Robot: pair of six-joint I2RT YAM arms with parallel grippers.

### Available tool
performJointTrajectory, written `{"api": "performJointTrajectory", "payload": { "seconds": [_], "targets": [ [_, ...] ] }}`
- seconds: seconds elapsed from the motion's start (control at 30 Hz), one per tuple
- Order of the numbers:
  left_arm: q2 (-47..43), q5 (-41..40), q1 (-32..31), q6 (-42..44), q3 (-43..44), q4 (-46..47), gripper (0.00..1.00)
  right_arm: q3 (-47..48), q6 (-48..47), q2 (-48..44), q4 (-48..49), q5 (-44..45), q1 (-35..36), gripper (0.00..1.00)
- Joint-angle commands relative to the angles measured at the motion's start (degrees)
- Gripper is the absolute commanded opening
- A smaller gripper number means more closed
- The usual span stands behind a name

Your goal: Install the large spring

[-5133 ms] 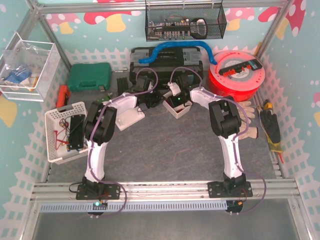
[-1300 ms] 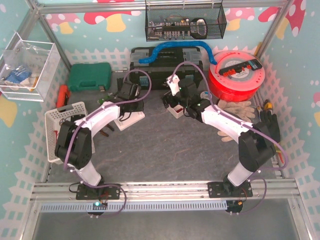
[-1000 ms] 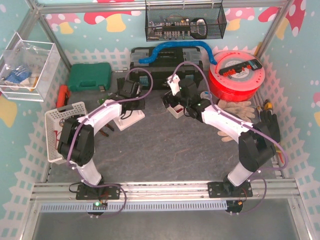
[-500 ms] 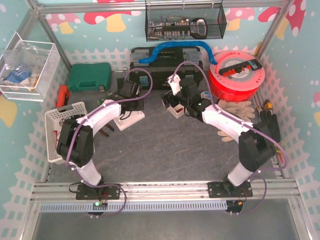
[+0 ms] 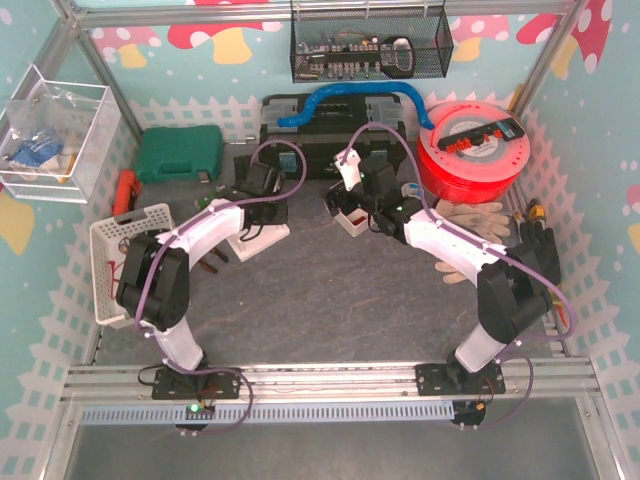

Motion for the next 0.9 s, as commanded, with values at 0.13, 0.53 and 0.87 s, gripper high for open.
{"api": "performJointTrajectory", "payload": {
  "seconds": [0.13, 0.53, 0.87],
  "targets": [
    [2.5, 0.4, 0.0, 1.6, 1.3, -0.3, 0.24, 2.4, 0.6, 2.4, -2.3, 0.5, -0.4, 0.98],
    [1.2, 2.9, 0.0, -2.1, 5.7, -1.1, 0.49, 8.3, 12.5, 6.5, -18.5, 7.9, -4.2, 0.99],
    [7.9, 11.1, 0.0, -2.8, 18.7, 3.4, 0.38, 8.9, 27.4, 6.2, -31.5, 3.1, -8.3, 0.76]
  ]
}}
